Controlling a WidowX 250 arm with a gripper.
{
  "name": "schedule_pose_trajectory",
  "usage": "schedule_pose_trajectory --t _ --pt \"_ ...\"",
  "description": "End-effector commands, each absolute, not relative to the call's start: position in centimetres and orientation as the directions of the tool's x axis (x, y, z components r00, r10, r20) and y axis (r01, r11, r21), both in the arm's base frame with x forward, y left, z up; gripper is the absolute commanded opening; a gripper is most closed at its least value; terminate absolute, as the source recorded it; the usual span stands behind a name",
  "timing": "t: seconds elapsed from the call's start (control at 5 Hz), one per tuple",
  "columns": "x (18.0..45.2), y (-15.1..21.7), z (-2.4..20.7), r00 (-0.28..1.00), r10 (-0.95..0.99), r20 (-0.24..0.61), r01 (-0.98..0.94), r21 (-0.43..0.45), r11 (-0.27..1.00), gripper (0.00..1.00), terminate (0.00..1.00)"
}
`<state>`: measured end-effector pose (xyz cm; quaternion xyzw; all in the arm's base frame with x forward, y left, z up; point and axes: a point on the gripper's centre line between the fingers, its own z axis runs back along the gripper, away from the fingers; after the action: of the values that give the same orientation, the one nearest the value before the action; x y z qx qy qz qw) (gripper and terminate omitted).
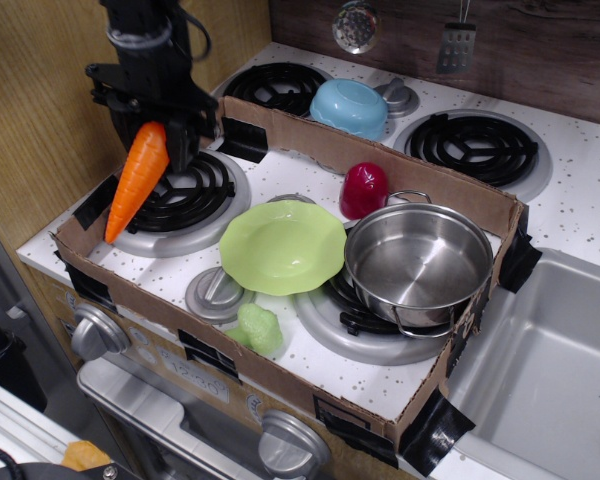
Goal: Put carrot on plate
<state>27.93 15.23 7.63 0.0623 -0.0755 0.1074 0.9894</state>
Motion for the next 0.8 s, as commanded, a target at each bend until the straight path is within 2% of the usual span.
schedule_pose_trajectory --t 0.0,0.2,0.4,0.6 --pt "29.5 12.9 8.5 0.939 0.293 0.179 -0.292 -0.035 0.956 0.00 0.00" --pt "30.1 11.2 6.8 0.961 0.271 0.057 -0.269 -0.030 0.963 0.00 0.00" --pt "29.6 9.3 6.9 0.980 0.180 -0.088 -0.176 0.057 0.983 0.00 0.00" --pt "29.7 8.6 6.1 0.975 0.170 -0.144 -0.166 0.039 0.985 0.00 0.00"
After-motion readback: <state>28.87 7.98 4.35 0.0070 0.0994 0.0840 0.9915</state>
